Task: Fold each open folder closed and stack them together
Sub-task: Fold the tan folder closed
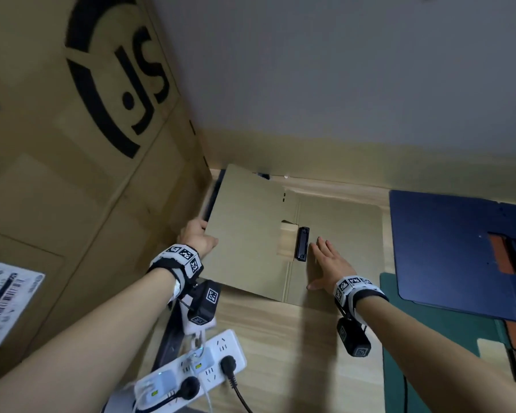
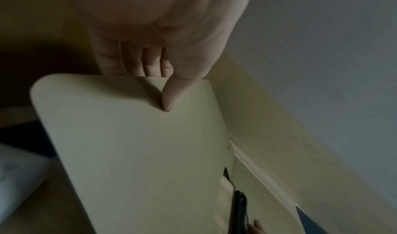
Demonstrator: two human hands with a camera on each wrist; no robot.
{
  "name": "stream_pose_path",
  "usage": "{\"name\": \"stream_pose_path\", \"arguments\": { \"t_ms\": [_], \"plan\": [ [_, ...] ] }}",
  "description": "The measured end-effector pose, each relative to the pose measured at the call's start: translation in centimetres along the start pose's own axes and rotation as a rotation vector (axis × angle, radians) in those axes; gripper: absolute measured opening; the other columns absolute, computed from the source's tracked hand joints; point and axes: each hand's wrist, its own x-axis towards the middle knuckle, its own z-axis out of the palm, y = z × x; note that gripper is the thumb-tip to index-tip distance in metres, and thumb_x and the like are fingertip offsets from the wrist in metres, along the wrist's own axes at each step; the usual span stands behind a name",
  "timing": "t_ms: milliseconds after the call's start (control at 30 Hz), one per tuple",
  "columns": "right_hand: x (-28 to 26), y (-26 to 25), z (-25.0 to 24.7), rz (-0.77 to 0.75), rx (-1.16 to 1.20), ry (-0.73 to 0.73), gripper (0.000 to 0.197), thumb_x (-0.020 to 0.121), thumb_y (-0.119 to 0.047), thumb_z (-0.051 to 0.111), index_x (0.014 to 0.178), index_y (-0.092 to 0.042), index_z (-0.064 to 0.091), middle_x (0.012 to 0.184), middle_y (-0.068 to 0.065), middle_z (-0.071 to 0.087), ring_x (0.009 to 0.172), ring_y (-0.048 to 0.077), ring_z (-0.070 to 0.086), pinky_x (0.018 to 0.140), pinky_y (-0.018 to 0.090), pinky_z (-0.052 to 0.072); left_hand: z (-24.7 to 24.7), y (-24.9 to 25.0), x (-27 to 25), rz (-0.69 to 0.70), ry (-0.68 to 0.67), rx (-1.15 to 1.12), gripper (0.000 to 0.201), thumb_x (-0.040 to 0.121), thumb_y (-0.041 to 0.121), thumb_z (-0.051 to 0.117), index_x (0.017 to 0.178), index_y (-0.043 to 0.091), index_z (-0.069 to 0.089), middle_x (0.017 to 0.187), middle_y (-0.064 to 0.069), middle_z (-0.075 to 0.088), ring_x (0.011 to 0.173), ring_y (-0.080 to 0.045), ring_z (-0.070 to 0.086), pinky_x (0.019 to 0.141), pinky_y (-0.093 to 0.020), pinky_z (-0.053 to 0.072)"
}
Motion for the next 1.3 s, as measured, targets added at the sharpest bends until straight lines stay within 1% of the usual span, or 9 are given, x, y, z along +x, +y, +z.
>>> {"name": "stream_pose_path", "arguments": {
  "t_ms": [300,400,567,667,800,900,1033,1200,1300],
  "plan": [
    [-4.2,0.4,0.0,-0.002,0.057,0.058,0.089,0.087,-0.053,0.062,0.156,-0.02,0.015,0.166,-0.002,0.003,0.15,0.022,0.019,0.121,0.042,0.023,-2.0,3.9,-4.0,0.162,-0.003,0.1,0.026,0.08,0.012,0.069,0.097,0.029,0.056,0.111,-0.001,0.067,0.108,-0.026,0.061,0.088,-0.033,0.048],
    [-5.9,1.5,-1.2,-0.001,0.137,0.06,0.075,0.093,-0.049,0.055,0.154,-0.022,0.022,0.165,-0.003,0.008,0.145,0.022,0.031,0.118,0.039,0.03,-2.1,6.1,-5.9,0.247,-0.043,0.1,0.029,0.077,0.01,0.068,0.096,0.029,0.057,0.104,0.002,0.067,0.104,-0.024,0.061,0.091,-0.036,0.05],
    [-8.1,3.8,-3.3,0.015,0.276,0.119,0.059,0.099,-0.048,0.042,0.15,-0.019,0.033,0.163,0.003,0.02,0.144,0.023,0.035,0.117,0.038,0.03,-0.4,10.0,-10.0,0.431,-0.207,0.025,0.029,0.083,0.022,0.069,0.11,0.019,0.059,0.081,0.004,0.065,0.079,-0.016,0.061,0.075,-0.032,0.05],
    [-8.9,4.7,-4.5,0.051,0.518,0.169,0.054,0.101,-0.048,0.038,0.143,-0.015,0.045,0.149,0.007,0.046,0.135,0.024,0.047,0.112,0.038,0.036,1.9,12.2,-12.0,0.495,-0.342,-0.073,0.023,0.094,0.036,0.059,0.106,0.017,0.061,0.078,0.003,0.063,0.071,-0.014,0.06,0.06,-0.028,0.047],
    [-9.8,5.6,-5.4,0.115,0.968,0.231,0.049,0.1,-0.053,0.034,0.122,-0.018,0.061,0.118,0.01,0.068,0.106,0.024,0.066,0.093,0.038,0.047,5.7,13.7,-13.0,0.46,-0.523,-0.187,0.031,0.103,0.033,0.043,0.099,0.009,0.063,0.078,-0.005,0.064,0.064,-0.016,0.061,0.047,-0.025,0.04],
    [-10.1,6.6,-6.1,0.153,1.115,0.245,0.059,0.098,-0.061,0.032,0.124,-0.018,0.062,0.114,0.005,0.069,0.098,0.022,0.067,0.088,0.036,0.05,8.5,13.1,-12.4,0.398,-0.537,-0.162,0.022,0.098,0.026,0.049,0.095,0.012,0.066,0.078,-0.003,0.066,0.067,-0.018,0.058,0.048,-0.026,0.039],
    [-9.6,9.0,-4.9,0.281,1.109,0.255,0.083,0.077,-0.076,0.041,0.139,-0.021,0.052,0.135,0.0,0.059,0.121,0.021,0.057,0.105,0.047,0.046,11.5,10.7,-10.7,0.331,-0.431,-0.051,0.014,0.088,0.023,0.055,0.085,0.024,0.069,0.085,-0.001,0.069,0.069,-0.02,0.059,0.058,-0.024,0.042],
    [-7.6,9.2,-2.5,0.377,0.886,0.226,0.042,0.084,-0.037,0.062,0.115,-0.012,0.05,0.108,0.006,0.059,0.102,0.028,0.058,0.092,0.039,0.048,15.1,6.3,-7.9,0.174,-0.318,0.082,0.032,0.082,0.024,0.061,0.113,0.016,0.064,0.116,-0.005,0.065,0.108,-0.029,0.062,0.092,-0.032,0.049],
    [-6.0,8.8,-0.6,0.365,0.829,0.146,0.056,0.085,-0.024,0.067,0.131,-0.015,0.037,0.128,0.004,0.052,0.119,0.025,0.051,0.106,0.04,0.041,17.1,3.4,-6.3,0.136,-0.297,0.113,0.054,0.069,0.026,0.062,0.123,0.017,0.059,0.121,-0.004,0.063,0.11,-0.027,0.06,0.094,-0.039,0.052]
  ]
}}
